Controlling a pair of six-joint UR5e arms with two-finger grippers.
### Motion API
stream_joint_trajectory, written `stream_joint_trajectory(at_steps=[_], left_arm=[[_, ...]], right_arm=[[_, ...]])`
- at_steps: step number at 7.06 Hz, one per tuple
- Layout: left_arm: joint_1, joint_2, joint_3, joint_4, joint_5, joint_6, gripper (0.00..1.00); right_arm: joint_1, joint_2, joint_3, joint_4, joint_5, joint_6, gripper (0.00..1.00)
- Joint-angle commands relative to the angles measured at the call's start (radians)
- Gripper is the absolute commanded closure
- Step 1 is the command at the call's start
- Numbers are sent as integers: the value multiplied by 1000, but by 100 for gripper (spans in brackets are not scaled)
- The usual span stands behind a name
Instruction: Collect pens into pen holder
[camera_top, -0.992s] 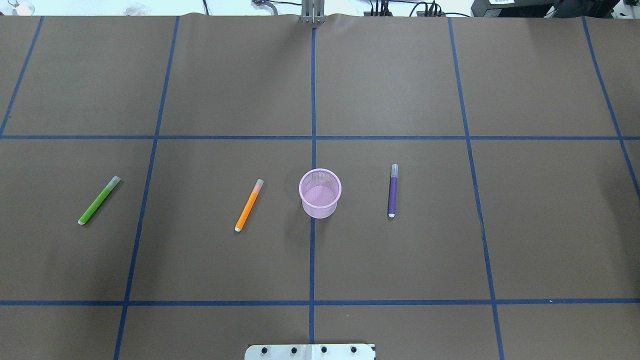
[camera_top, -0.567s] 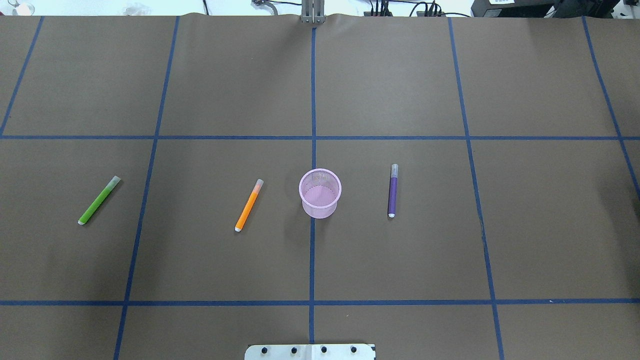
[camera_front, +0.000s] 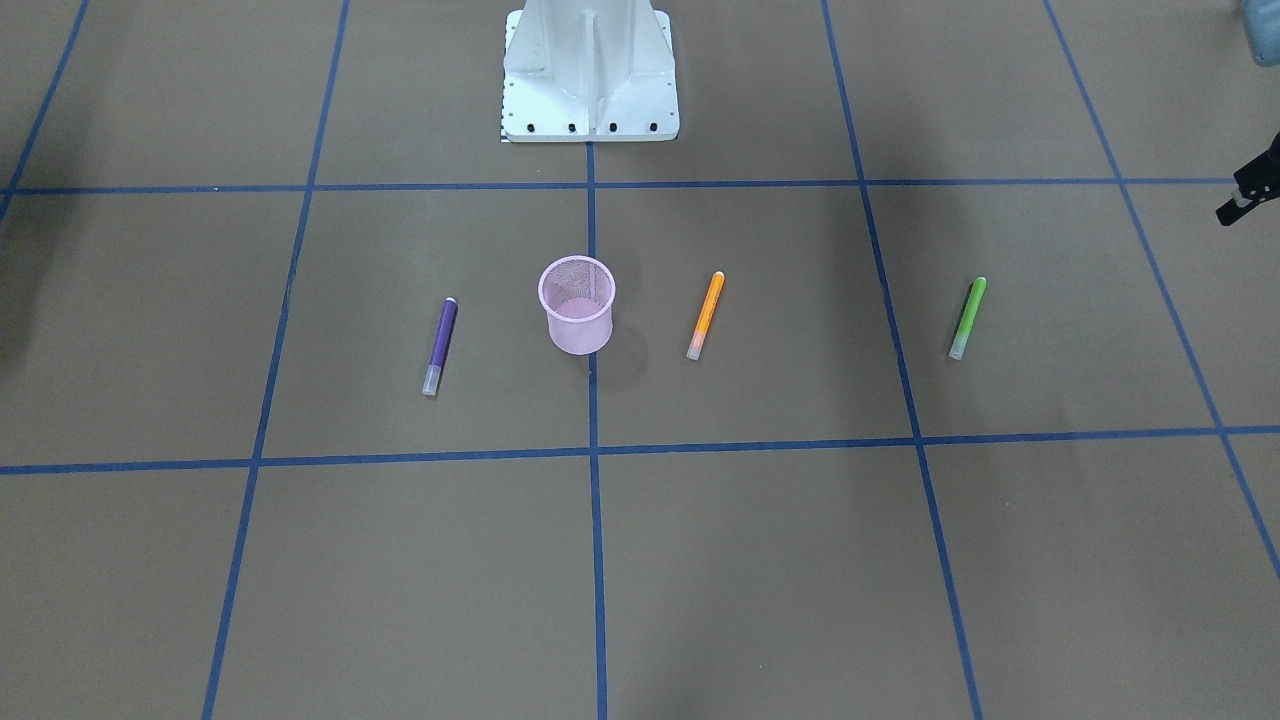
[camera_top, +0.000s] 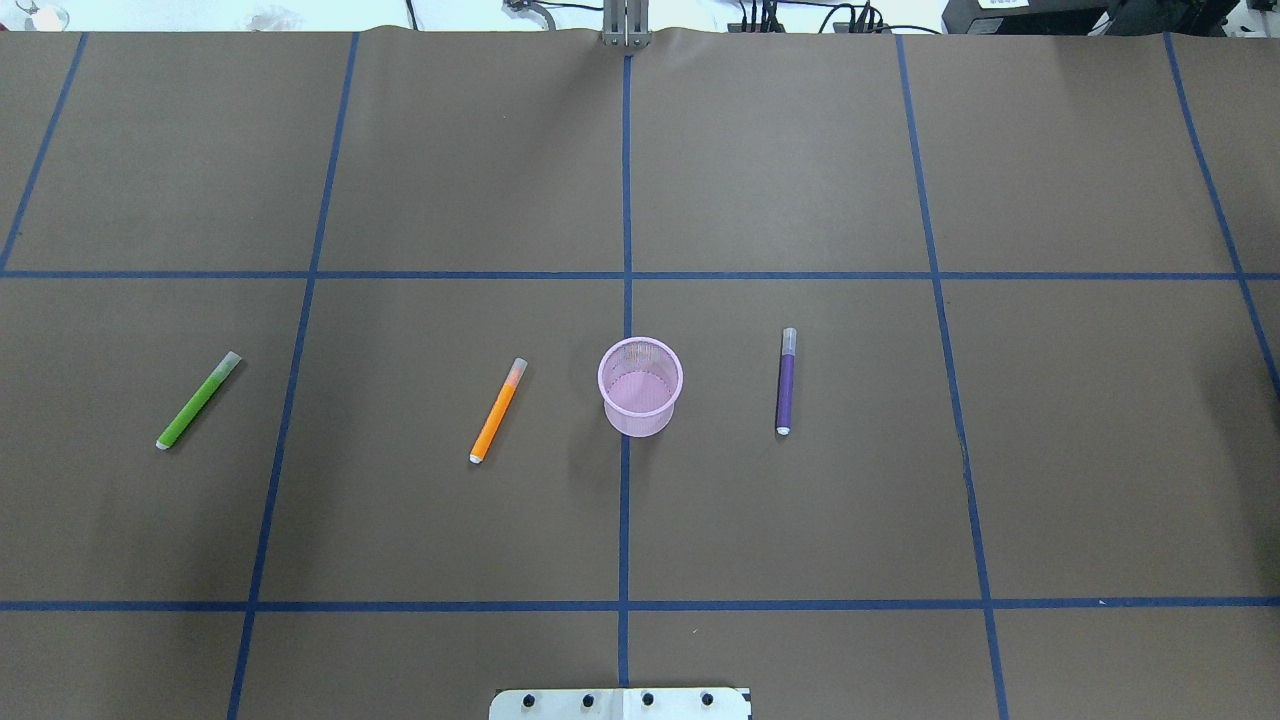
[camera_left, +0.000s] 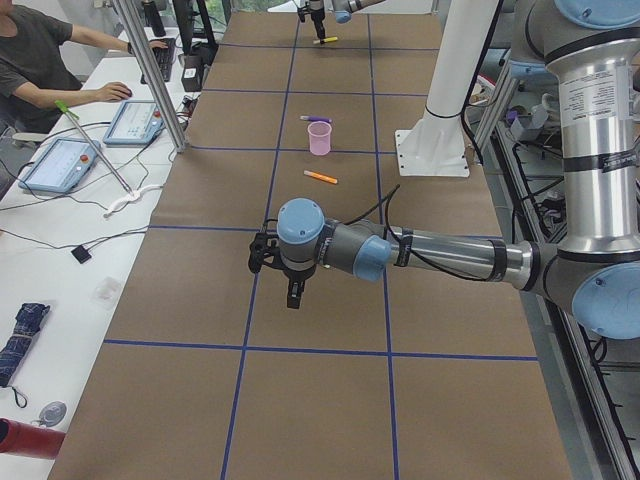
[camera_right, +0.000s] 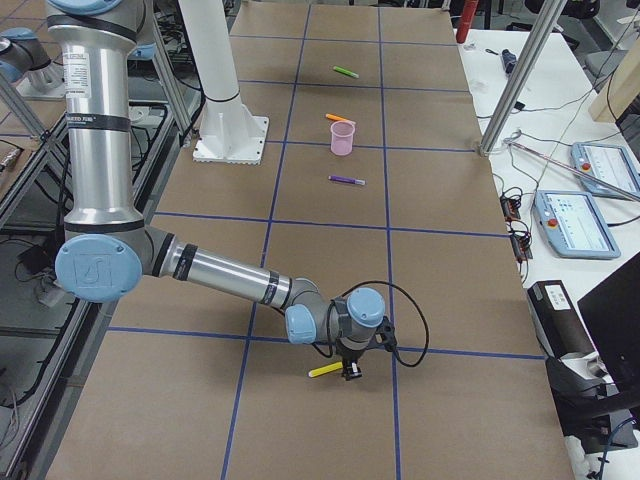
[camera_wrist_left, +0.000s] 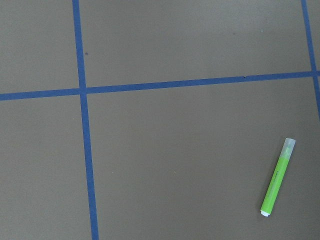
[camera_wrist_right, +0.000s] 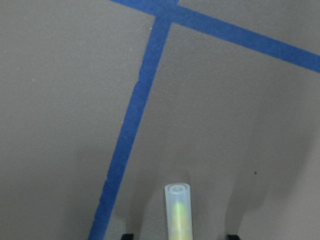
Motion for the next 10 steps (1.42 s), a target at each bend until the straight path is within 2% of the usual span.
stream_joint_trajectory(at_steps=[1, 3, 4, 5, 6, 8, 9, 10], left_arm=[[0, 1, 0, 0, 0, 1, 0], [0, 1, -5, 0, 0, 1, 0], [0, -1, -6, -2, -2, 0, 0], [0, -1, -5, -11, -35, -3, 0], [0, -4, -5, -17, -52, 0, 0], [2, -5, -2, -47, -79, -13, 0], [9, -10, -2, -63, -79, -34, 0], [56, -21, -2, -116, -68, -40, 0]], right_arm=[[-1, -1, -9, 0, 1, 0, 100], [-1, 24, 32, -6, 24, 17, 100], [1, 28, 77, -2, 57, 84, 100], [3, 12, 184, -2, 61, 192, 100], [3, 6, 269, 20, 59, 386, 100], [-48, 21, 399, 203, 52, 753, 100], [-130, 30, 453, 298, 0, 945, 100], [-233, 70, 524, 325, -134, 1141, 100]])
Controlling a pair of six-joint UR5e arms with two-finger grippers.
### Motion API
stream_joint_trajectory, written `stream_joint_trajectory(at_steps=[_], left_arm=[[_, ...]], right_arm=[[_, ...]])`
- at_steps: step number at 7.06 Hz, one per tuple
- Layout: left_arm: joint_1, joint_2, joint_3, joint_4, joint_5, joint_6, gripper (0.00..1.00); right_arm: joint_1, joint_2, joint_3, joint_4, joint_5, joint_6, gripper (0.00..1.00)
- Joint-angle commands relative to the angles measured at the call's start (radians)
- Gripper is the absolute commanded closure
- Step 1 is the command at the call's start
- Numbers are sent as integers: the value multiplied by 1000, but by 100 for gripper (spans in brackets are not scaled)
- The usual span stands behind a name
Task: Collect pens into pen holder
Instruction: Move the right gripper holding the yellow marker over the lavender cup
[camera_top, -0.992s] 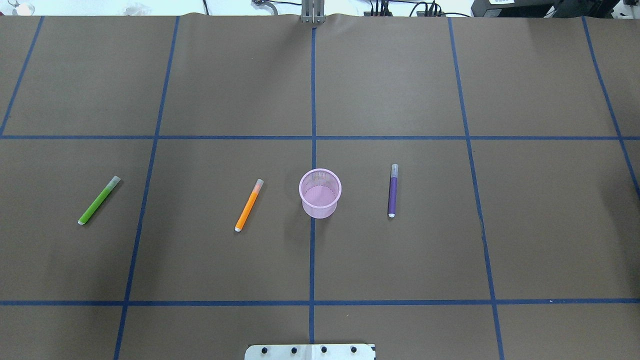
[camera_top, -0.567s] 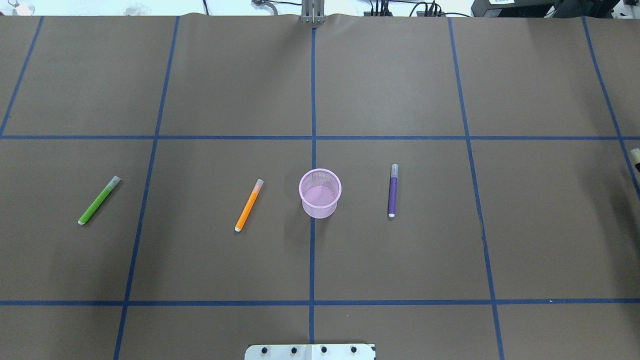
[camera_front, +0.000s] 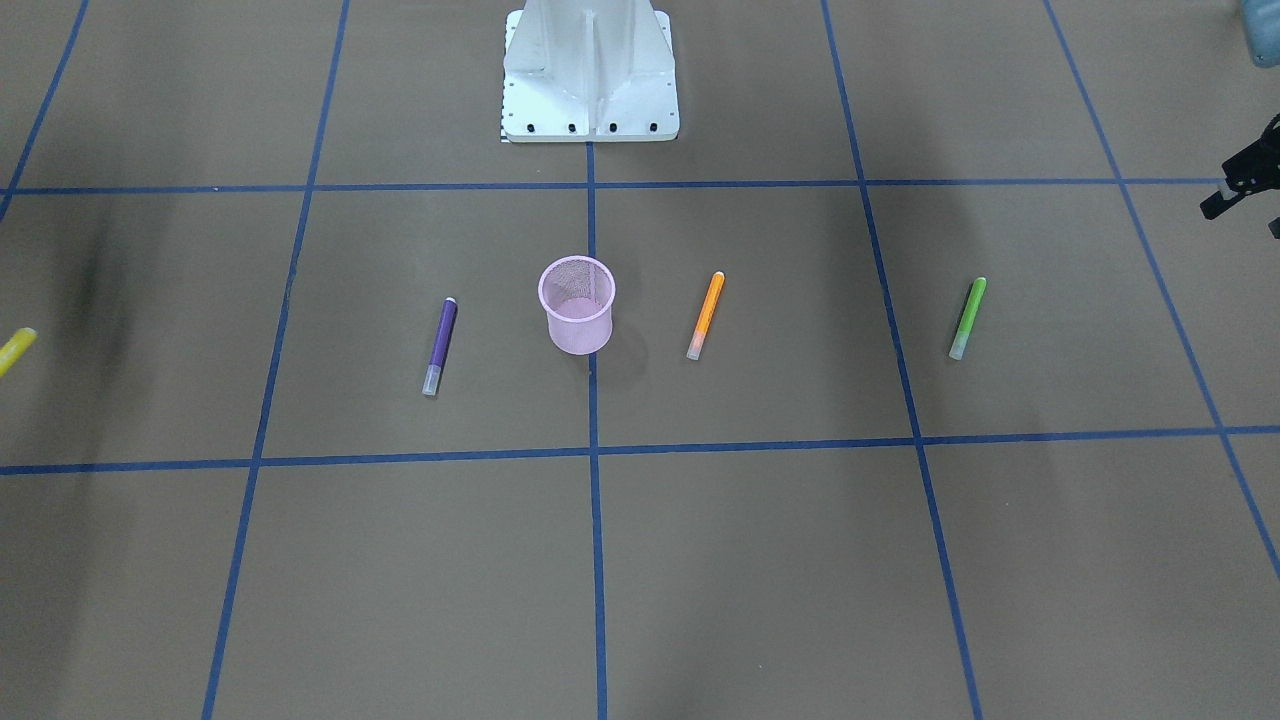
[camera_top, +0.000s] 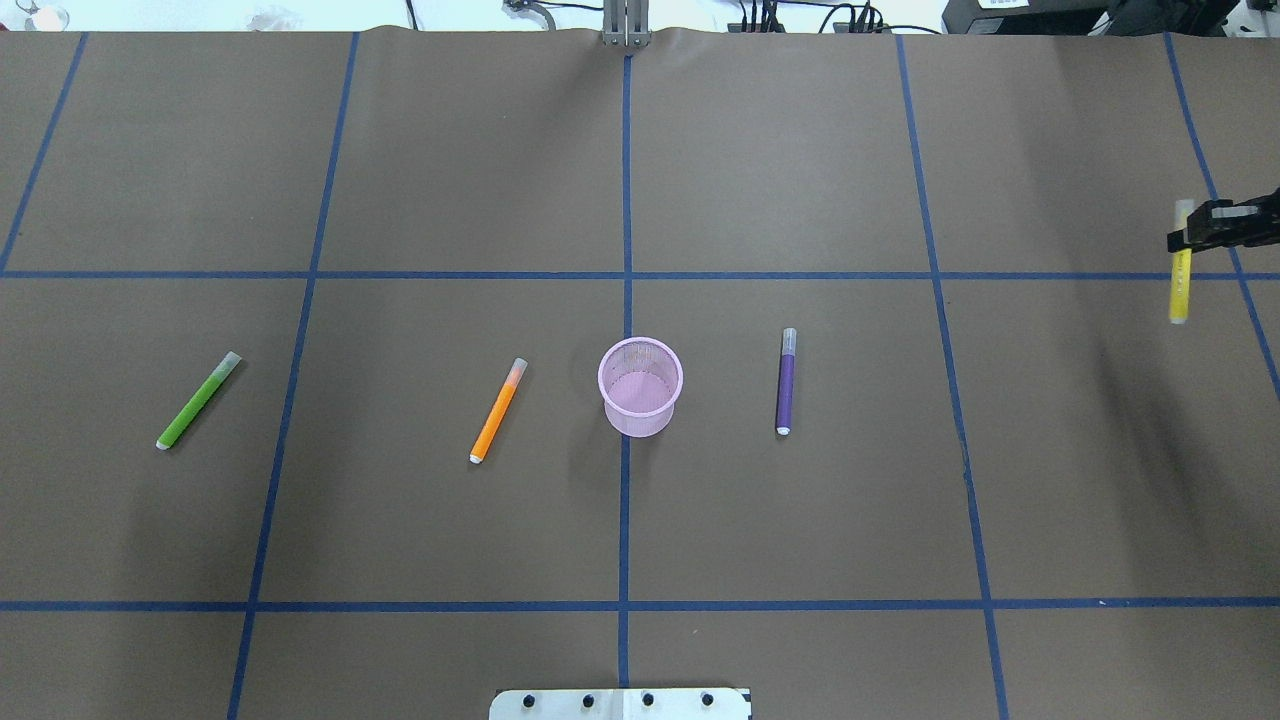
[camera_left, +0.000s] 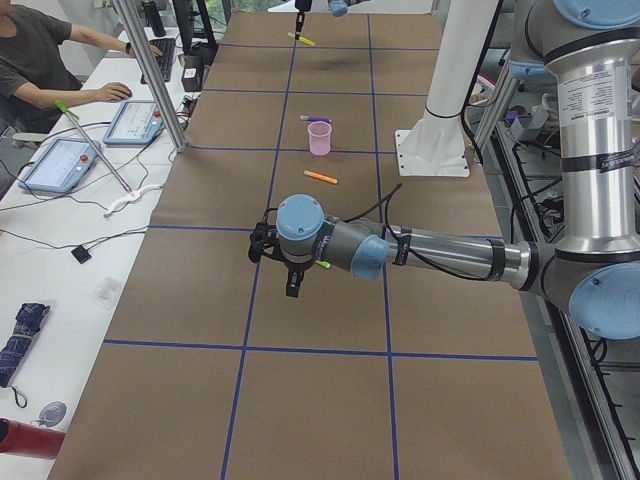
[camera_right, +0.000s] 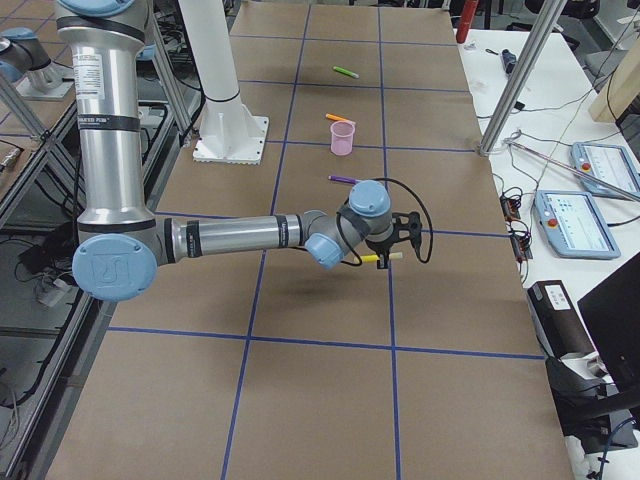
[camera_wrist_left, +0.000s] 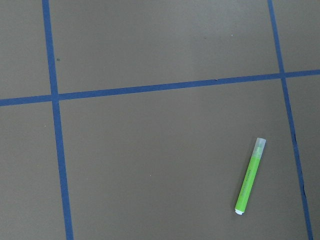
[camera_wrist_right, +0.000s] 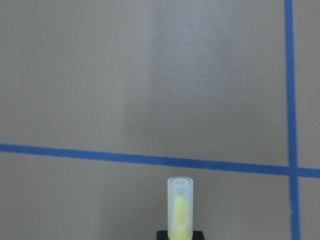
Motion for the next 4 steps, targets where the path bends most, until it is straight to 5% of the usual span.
stream_joint_trajectory(at_steps=[1, 4], left_arm=[[60, -19, 0, -63, 6, -63, 0], [100, -74, 2, -101, 12, -175, 0]], right_arm=[[-221, 91, 164, 67, -240, 419, 100], [-508, 301, 208, 53, -624, 648, 100]])
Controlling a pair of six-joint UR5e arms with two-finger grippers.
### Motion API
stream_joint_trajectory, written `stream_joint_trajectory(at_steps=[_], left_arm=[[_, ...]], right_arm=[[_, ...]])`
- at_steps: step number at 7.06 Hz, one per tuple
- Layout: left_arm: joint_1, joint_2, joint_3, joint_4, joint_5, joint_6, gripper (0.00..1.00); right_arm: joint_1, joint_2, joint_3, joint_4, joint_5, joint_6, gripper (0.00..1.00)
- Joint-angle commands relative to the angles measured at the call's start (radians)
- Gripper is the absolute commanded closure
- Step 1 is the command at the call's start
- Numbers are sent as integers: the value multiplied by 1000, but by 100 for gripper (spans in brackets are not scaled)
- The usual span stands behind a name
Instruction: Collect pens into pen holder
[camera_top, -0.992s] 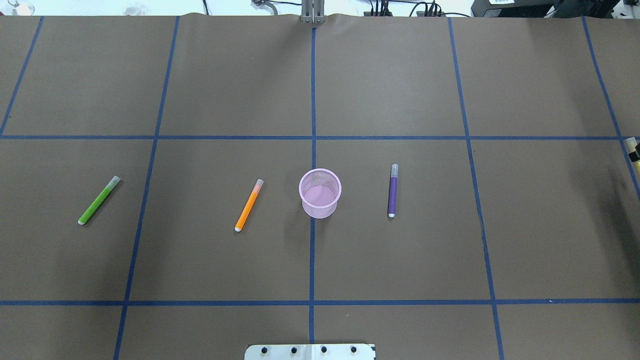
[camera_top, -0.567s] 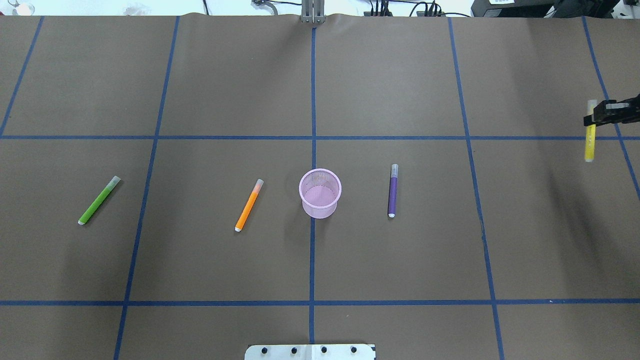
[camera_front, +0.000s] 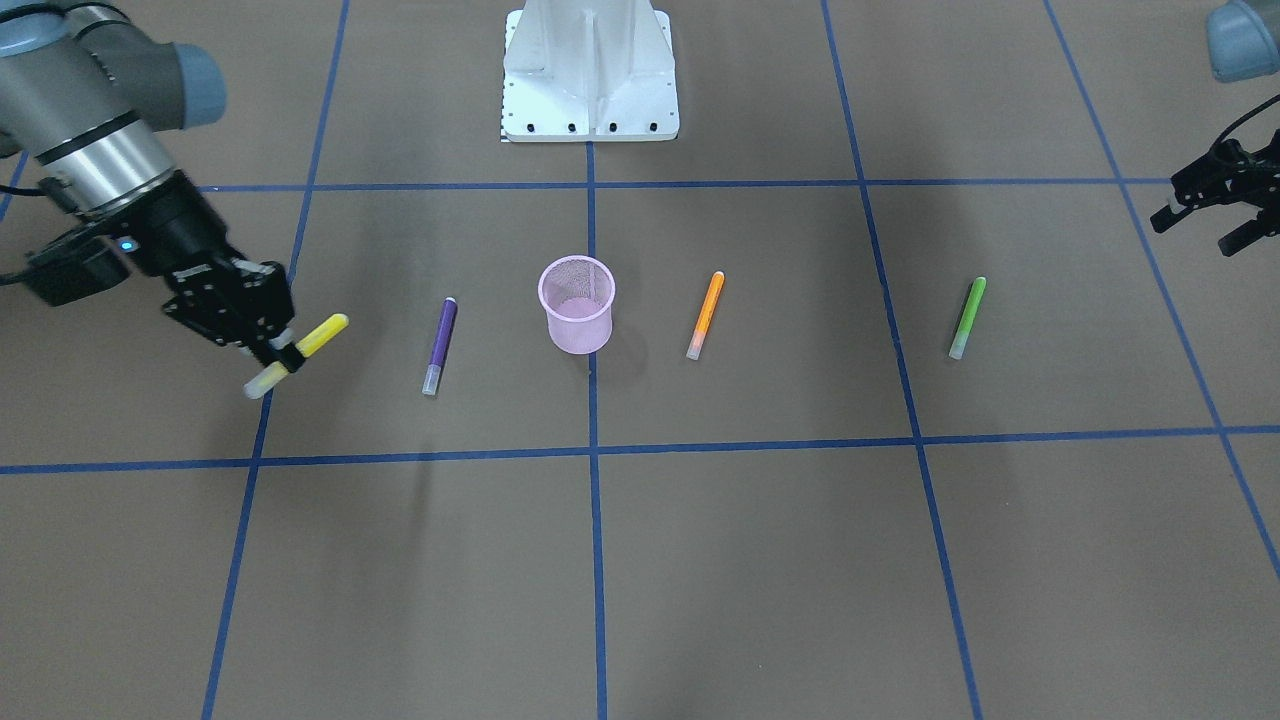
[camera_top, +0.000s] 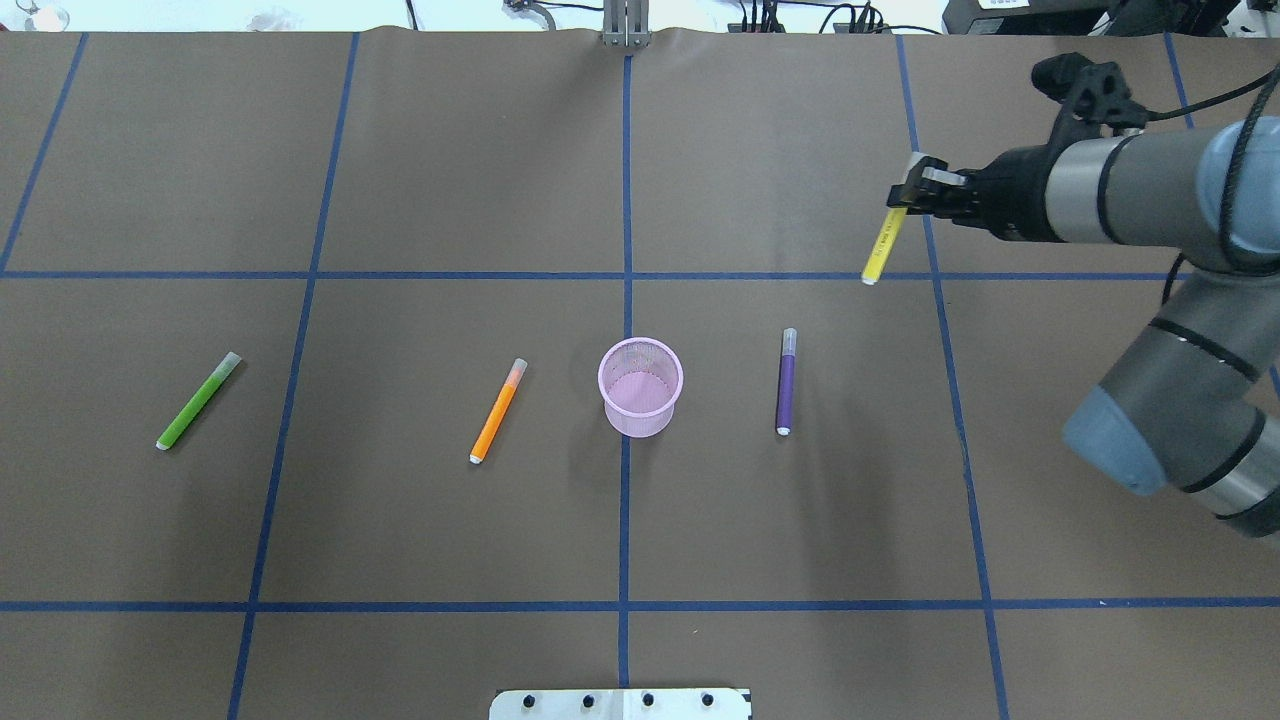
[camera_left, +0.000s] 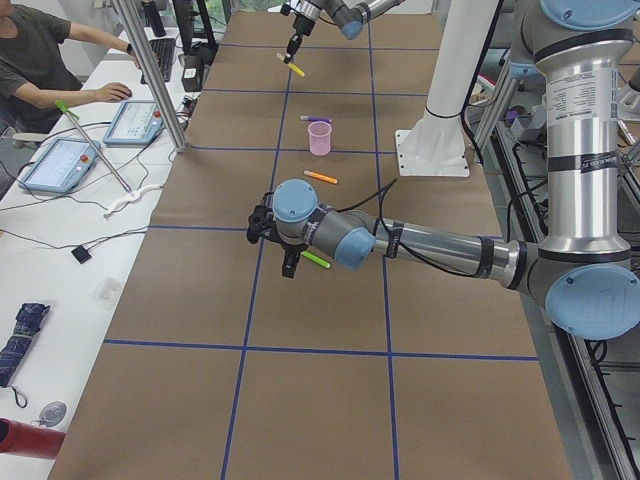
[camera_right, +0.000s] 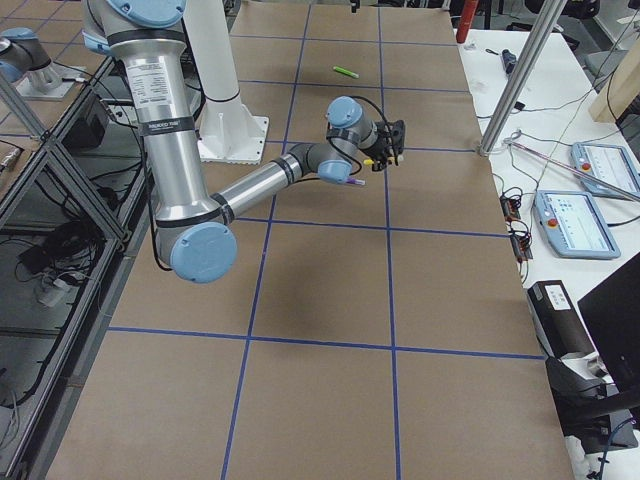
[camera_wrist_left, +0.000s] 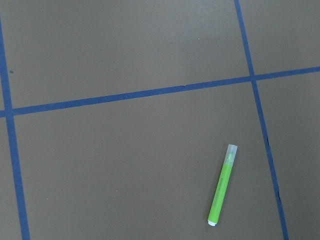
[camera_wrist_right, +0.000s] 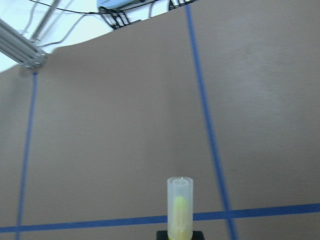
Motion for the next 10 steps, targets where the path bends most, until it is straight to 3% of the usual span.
stream_joint_trajectory(at_steps=[1, 2, 3, 6, 8, 9, 10], left_arm=[[41, -48, 6, -9, 9, -39, 1], [58, -59, 6, -9, 28, -44, 1], [58, -62, 4, -10, 32, -51, 1], [62, -76, 7, -9, 33, -54, 1], [66, -83, 9, -9, 35, -56, 0], [102, -97, 10, -9, 64, -94, 0], [163, -106, 7, -10, 179, -129, 0]], right_arm=[[-190, 134, 9, -63, -288, 76, 100], [-288, 189, 9, -157, -491, 76, 100], [-381, 218, -9, -170, -646, 74, 100], [-480, 220, -58, -168, -788, 69, 100], [-505, 214, -69, -168, -792, 66, 100], [-507, 222, -80, -165, -790, 66, 90], [-508, 223, -81, -170, -792, 68, 1]])
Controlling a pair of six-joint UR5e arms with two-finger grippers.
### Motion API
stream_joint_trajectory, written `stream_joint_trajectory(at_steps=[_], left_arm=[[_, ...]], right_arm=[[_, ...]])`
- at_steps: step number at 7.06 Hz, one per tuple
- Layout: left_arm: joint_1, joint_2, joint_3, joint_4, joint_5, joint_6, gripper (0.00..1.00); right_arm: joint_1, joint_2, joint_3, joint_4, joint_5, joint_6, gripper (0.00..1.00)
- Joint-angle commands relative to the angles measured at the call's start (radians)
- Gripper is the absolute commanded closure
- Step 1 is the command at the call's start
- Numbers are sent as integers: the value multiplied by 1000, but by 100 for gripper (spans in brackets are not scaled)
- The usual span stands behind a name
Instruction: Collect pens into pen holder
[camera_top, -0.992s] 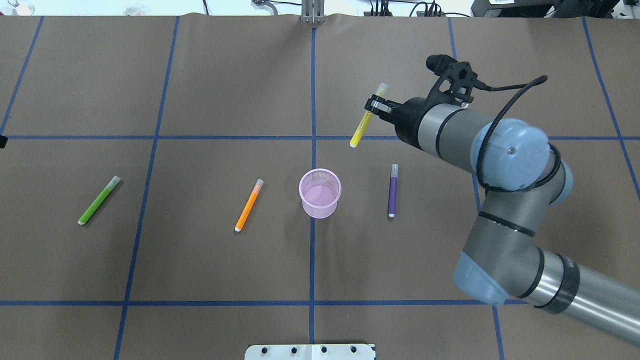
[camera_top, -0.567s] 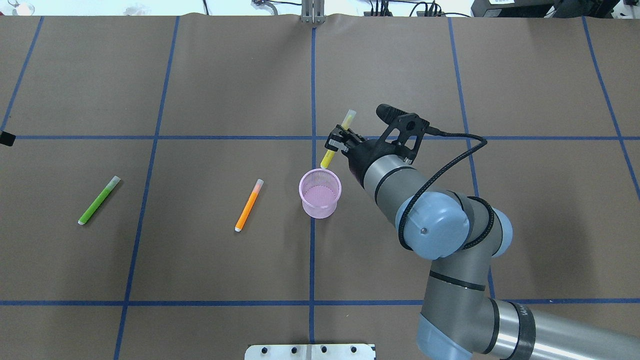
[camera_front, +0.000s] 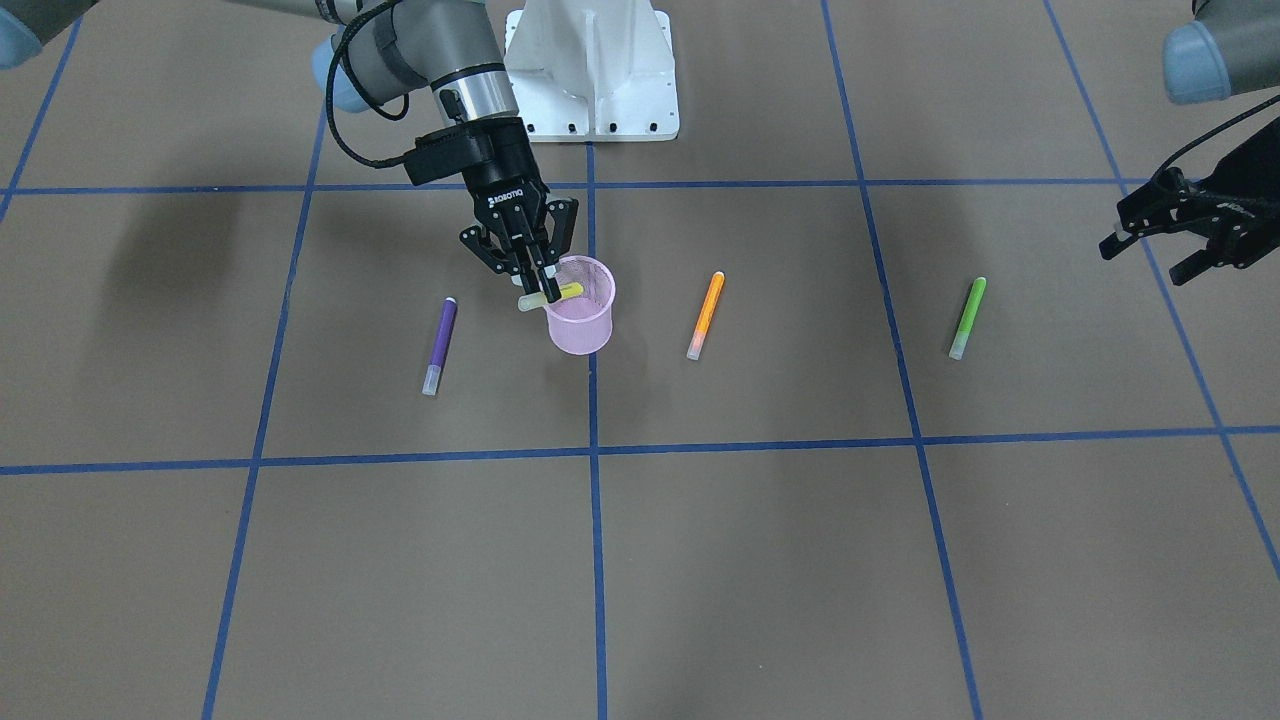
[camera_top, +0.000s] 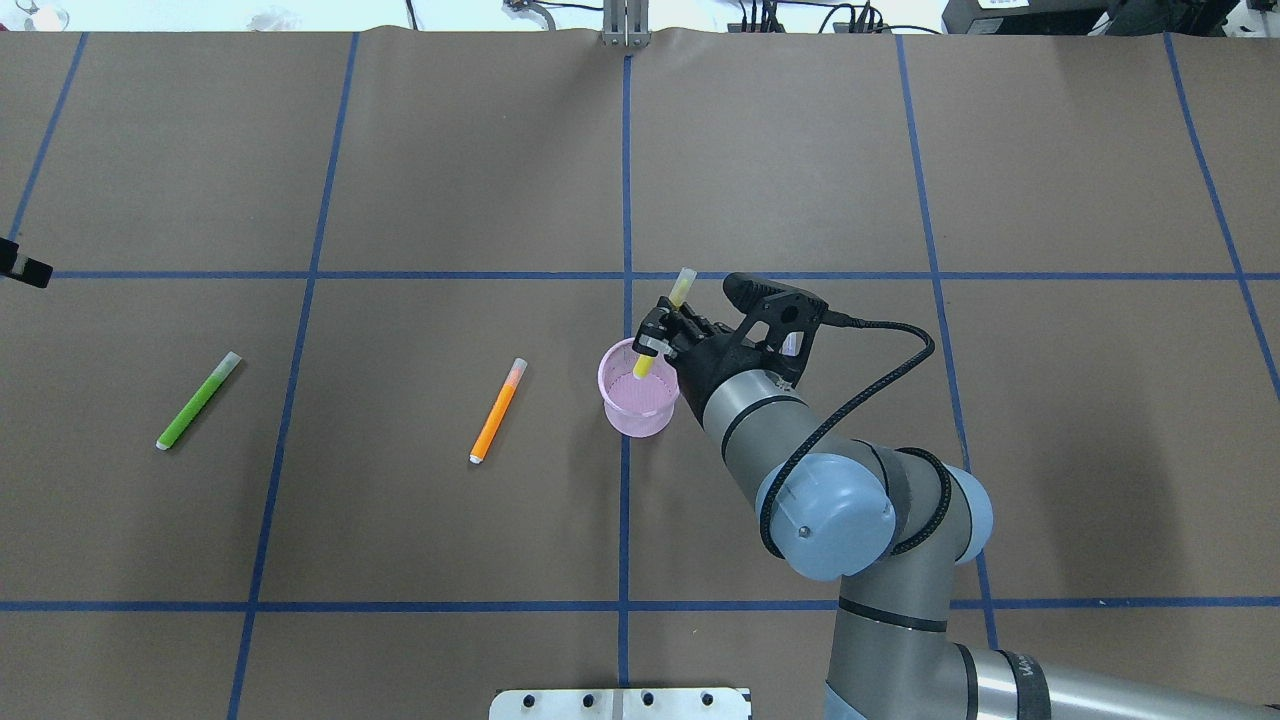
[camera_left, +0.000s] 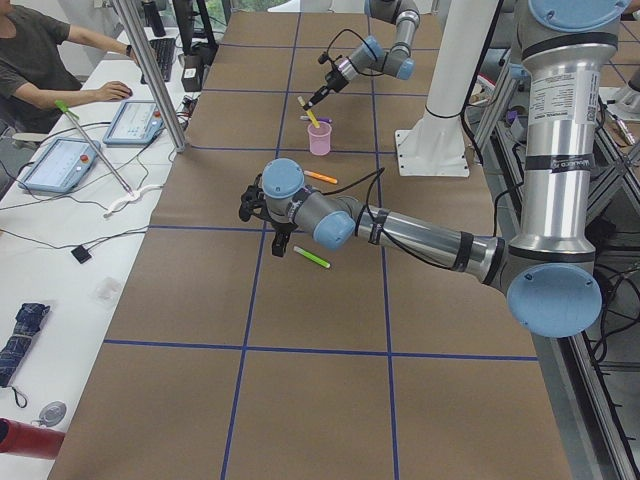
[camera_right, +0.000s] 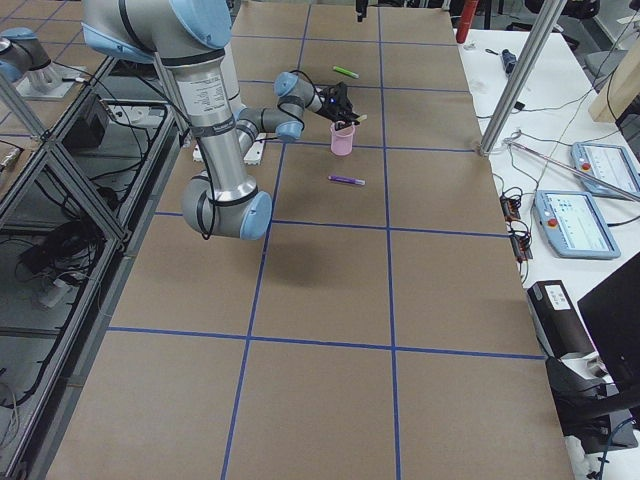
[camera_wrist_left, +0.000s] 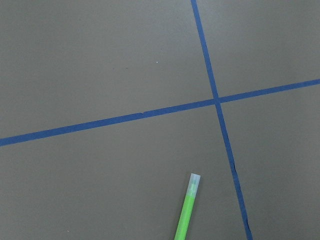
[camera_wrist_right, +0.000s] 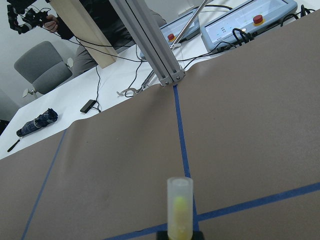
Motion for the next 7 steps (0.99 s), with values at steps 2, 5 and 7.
stream_joint_trajectory(at_steps=[2, 5, 7], left_arm=[[153, -35, 3, -3, 184, -58, 1], [336, -110, 65, 2, 373, -48, 3], [348, -189, 212, 17, 361, 70, 7]], right_arm=[[-3, 2, 31, 1, 3, 7, 1], [19, -87, 130, 7, 50, 9, 1], [176, -171, 158, 10, 342, 9, 1]])
